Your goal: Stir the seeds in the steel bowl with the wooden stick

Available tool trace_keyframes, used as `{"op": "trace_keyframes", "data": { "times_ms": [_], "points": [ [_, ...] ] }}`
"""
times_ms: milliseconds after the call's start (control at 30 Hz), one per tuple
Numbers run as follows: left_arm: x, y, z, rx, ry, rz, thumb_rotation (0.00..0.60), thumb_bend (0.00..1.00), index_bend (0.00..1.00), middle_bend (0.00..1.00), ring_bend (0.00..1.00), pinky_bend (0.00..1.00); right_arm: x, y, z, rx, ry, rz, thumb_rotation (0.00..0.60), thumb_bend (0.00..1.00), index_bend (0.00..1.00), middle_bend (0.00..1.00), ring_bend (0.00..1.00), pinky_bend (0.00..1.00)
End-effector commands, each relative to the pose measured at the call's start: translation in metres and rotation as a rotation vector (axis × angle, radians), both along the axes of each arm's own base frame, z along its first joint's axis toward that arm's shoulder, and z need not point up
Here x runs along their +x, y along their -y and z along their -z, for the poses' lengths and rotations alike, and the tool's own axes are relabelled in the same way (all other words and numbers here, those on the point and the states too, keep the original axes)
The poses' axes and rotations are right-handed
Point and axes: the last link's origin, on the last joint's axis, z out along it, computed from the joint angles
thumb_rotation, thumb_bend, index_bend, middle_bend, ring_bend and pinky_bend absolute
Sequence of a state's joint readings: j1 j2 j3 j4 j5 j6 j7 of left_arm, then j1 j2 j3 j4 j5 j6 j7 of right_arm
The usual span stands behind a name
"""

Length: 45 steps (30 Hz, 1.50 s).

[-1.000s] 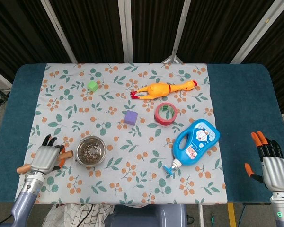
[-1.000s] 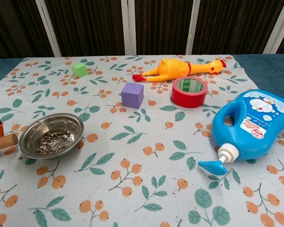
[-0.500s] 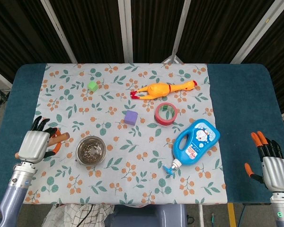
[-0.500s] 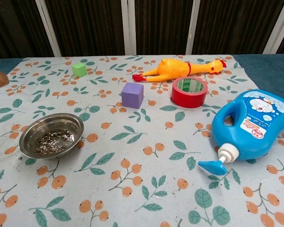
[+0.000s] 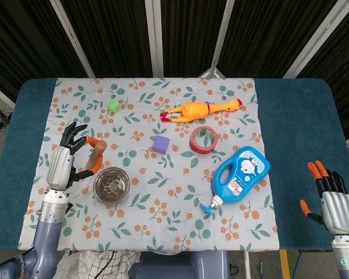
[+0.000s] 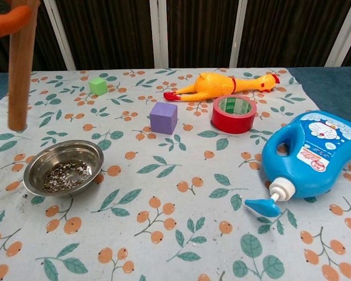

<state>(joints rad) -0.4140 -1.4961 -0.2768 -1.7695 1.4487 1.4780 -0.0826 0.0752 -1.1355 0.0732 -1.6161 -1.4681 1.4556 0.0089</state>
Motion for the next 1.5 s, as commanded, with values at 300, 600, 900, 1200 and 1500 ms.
{"op": "trace_keyframes", "data": {
  "times_ms": [300, 600, 900, 1200, 1500],
  "points": [
    [0.000, 0.005, 0.037, -0.028, 0.180, 0.103, 0.600, 0.82, 0.58, 0.67, 0.16, 0.00, 0.000, 0.004, 0.002, 0.008, 0.009, 0.008, 0.600, 0.40, 0.00, 0.00, 0.00, 0.00],
    [-0.015, 0.019, 0.052, -0.032, 0.345, 0.116, 0.600, 0.82, 0.59, 0.68, 0.18, 0.00, 0.001, 0.002, 0.003, 0.016, 0.017, 0.011, 0.600, 0.40, 0.00, 0.00, 0.00, 0.00],
    [-0.021, 0.027, 0.065, -0.078, 0.402, 0.139, 0.600, 0.84, 0.60, 0.69, 0.18, 0.00, 0.000, 0.001, 0.003, 0.022, 0.023, 0.023, 0.600, 0.40, 0.00, 0.00, 0.00, 0.00],
    [-0.031, 0.027, 0.072, -0.084, 0.386, 0.136, 0.600, 0.84, 0.60, 0.69, 0.18, 0.00, -0.001, 0.001, 0.002, 0.023, 0.033, 0.026, 0.600, 0.40, 0.00, 0.00, 0.00, 0.00],
    [-0.048, 0.019, 0.076, -0.111, 0.351, 0.123, 0.600, 0.84, 0.61, 0.70, 0.19, 0.00, 0.000, 0.001, 0.003, 0.031, 0.042, 0.030, 0.600, 0.40, 0.00, 0.00, 0.00, 0.00]
  ]
}}
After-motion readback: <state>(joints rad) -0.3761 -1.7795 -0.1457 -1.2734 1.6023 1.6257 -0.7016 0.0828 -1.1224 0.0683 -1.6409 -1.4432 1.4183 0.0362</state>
